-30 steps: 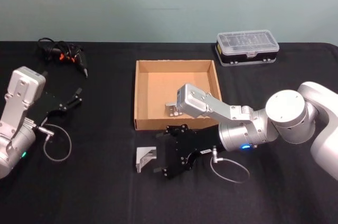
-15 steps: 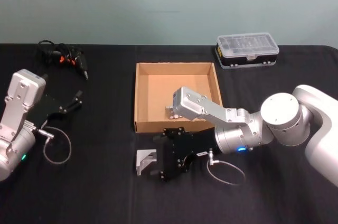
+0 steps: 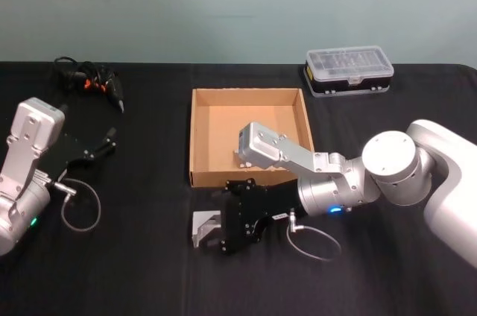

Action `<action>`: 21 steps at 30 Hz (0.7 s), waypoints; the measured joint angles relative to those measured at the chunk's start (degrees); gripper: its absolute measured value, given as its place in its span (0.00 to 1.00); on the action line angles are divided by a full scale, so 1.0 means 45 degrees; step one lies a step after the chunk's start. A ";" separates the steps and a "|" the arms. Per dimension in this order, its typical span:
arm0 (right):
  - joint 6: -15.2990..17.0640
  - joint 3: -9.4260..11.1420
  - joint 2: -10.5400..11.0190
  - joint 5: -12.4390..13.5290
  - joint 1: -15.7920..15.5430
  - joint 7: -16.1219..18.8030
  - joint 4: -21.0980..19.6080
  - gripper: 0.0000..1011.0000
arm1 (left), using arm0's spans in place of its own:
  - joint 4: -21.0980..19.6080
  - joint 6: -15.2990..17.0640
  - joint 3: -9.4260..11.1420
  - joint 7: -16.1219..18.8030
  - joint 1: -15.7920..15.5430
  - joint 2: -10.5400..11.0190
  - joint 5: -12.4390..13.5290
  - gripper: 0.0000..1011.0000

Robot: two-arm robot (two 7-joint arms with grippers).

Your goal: Use one hand to pick up the angle iron from the table and place it into the box.

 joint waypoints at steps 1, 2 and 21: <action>0.0000 0.0000 -0.0018 -0.0004 0.0003 -0.0004 0.0020 0.98 | 0.0000 0.0000 0.0000 0.0000 0.0000 0.0000 0.0000 0.99; 0.0000 0.0000 -0.0043 -0.0009 0.0010 -0.0010 0.0049 0.97 | 0.0000 0.0000 0.0001 0.0001 0.0000 0.0000 0.0000 0.99; 0.0090 0.0033 -0.0058 -0.0089 -0.0032 -0.0154 -0.0017 0.44 | 0.0000 0.0000 0.0001 0.0000 0.0000 0.0000 0.0000 0.99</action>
